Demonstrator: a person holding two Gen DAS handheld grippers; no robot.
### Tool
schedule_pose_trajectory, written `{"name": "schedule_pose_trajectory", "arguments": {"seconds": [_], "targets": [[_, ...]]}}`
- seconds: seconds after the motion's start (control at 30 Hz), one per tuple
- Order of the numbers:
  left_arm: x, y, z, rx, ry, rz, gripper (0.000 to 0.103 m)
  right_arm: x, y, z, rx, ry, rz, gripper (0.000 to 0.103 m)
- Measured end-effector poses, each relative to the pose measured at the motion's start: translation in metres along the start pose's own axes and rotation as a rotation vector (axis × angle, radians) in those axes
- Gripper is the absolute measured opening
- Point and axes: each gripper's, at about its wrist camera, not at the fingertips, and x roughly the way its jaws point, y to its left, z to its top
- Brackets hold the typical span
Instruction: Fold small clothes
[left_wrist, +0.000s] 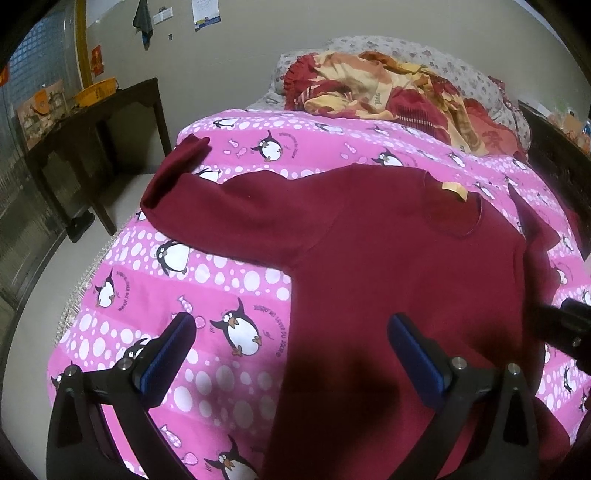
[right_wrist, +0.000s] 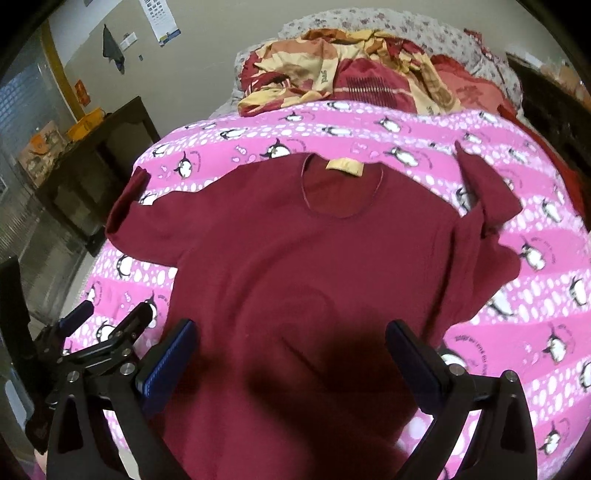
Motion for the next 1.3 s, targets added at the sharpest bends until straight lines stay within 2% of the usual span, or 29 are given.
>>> {"name": "schedule_pose_trajectory", "arguments": {"seconds": [0.13,0.37,1.3], "targets": [[0.002,0.001,-0.002,-0.019,0.010,-0.013,0.103,0.006,0.000,-0.005,-0.023,-0.004,-0.054,0.103],[0.006,-0.001,-0.003,-0.015,0.021,-0.010,0.103,0.012,-0.001,-0.008,-0.039,-0.008,-0.090,0.103],[0.017,0.000,-0.009,-0.041,0.059,-0.015,0.103,0.024,-0.009,-0.010,-0.004,0.023,-0.130,0.103]]}}
